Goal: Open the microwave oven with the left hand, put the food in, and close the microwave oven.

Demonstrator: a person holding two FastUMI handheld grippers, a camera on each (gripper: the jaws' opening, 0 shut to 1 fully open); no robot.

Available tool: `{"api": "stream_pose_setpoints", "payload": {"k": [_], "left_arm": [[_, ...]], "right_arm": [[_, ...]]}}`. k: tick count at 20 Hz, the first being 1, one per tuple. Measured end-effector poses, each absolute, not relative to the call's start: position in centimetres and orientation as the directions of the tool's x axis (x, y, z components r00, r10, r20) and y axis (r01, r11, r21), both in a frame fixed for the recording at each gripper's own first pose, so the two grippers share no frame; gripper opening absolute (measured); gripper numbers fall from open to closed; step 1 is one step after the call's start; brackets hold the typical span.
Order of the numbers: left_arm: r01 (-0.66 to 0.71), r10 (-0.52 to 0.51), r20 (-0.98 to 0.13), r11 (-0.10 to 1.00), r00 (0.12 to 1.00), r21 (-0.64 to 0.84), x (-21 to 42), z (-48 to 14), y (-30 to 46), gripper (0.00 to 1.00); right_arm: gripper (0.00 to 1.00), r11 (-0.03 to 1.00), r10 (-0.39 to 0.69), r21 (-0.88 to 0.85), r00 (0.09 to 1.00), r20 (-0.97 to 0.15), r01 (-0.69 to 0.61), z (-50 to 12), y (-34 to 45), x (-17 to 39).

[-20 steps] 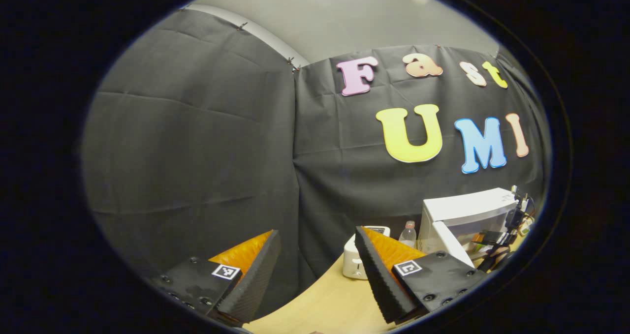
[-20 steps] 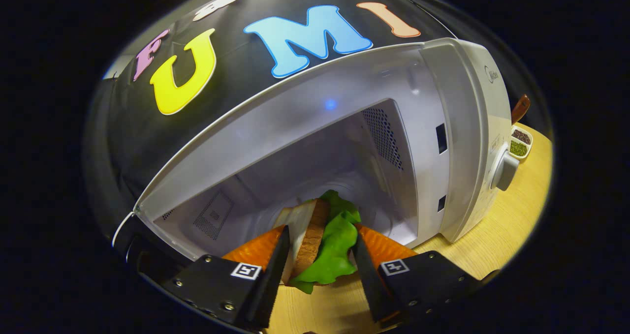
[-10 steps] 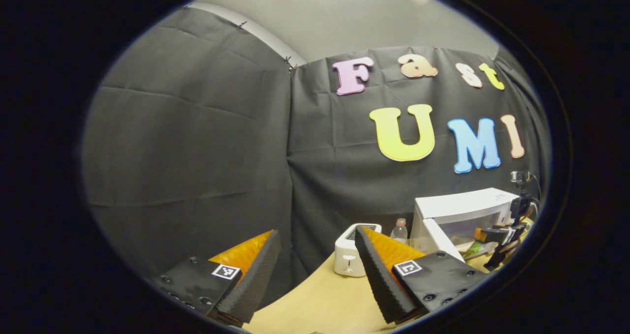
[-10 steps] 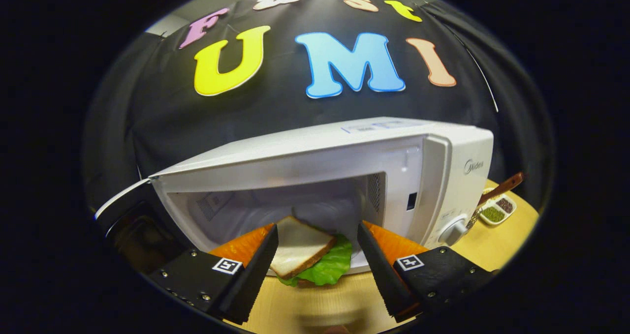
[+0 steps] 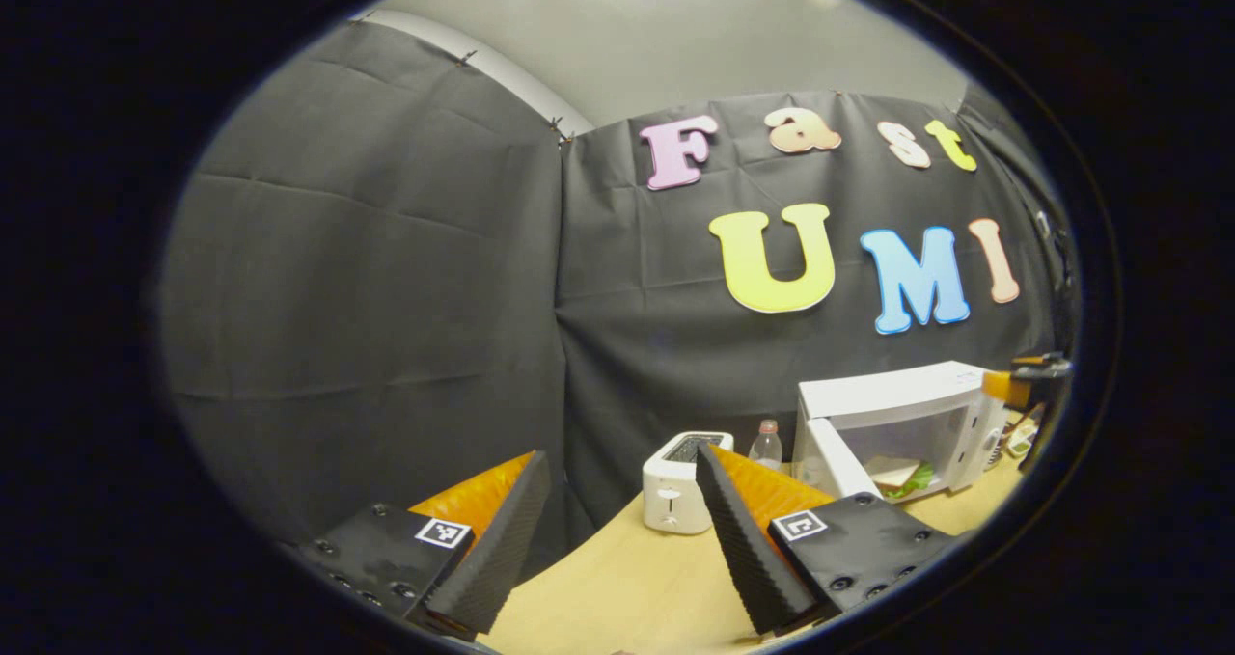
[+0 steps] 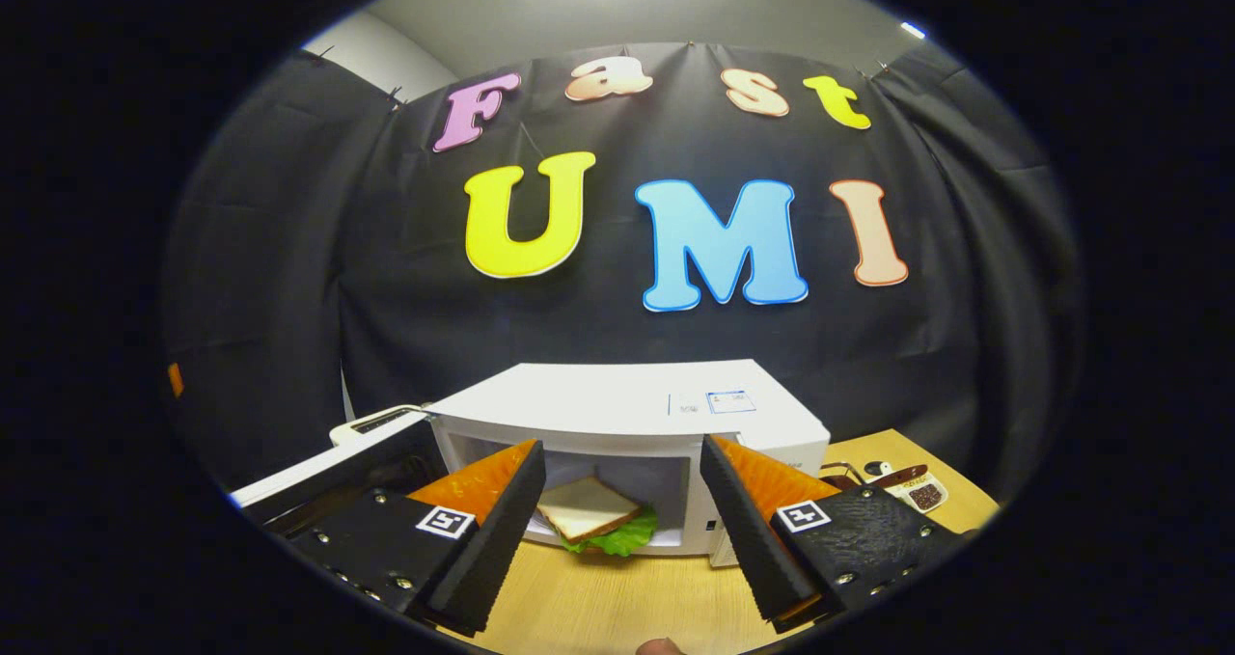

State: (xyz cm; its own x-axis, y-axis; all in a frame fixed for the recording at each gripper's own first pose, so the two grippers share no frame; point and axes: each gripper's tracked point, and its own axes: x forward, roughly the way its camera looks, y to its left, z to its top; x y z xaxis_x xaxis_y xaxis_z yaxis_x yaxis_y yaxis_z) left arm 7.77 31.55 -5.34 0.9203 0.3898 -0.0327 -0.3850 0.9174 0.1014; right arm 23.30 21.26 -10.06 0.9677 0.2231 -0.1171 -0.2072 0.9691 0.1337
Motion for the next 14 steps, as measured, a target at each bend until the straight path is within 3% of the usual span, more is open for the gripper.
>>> {"api": "stream_pose_setpoints", "payload": {"k": [11,12,14], "left_arm": [[-0.374,0.386,-0.139,0.921,0.912,0.108,5.3,-11.2,28.0,1.0],[-0.376,0.387,-0.147,0.921,0.91,0.099,5.1,-11.7,27.8,0.99],[-0.364,0.37,-0.191,0.929,0.909,0.067,5.0,-13.2,26.9,0.88]], "right_arm": [[0.98,0.97,0.204,0.141,0.979,-0.013,-0.201,-2.3,13.5,16.3],[0.98,0.97,0.207,0.132,0.978,-0.009,-0.204,-2.0,13.1,15.9],[0.98,0.972,0.208,0.111,0.978,-0.015,-0.205,-2.1,12.4,15.3]]}}
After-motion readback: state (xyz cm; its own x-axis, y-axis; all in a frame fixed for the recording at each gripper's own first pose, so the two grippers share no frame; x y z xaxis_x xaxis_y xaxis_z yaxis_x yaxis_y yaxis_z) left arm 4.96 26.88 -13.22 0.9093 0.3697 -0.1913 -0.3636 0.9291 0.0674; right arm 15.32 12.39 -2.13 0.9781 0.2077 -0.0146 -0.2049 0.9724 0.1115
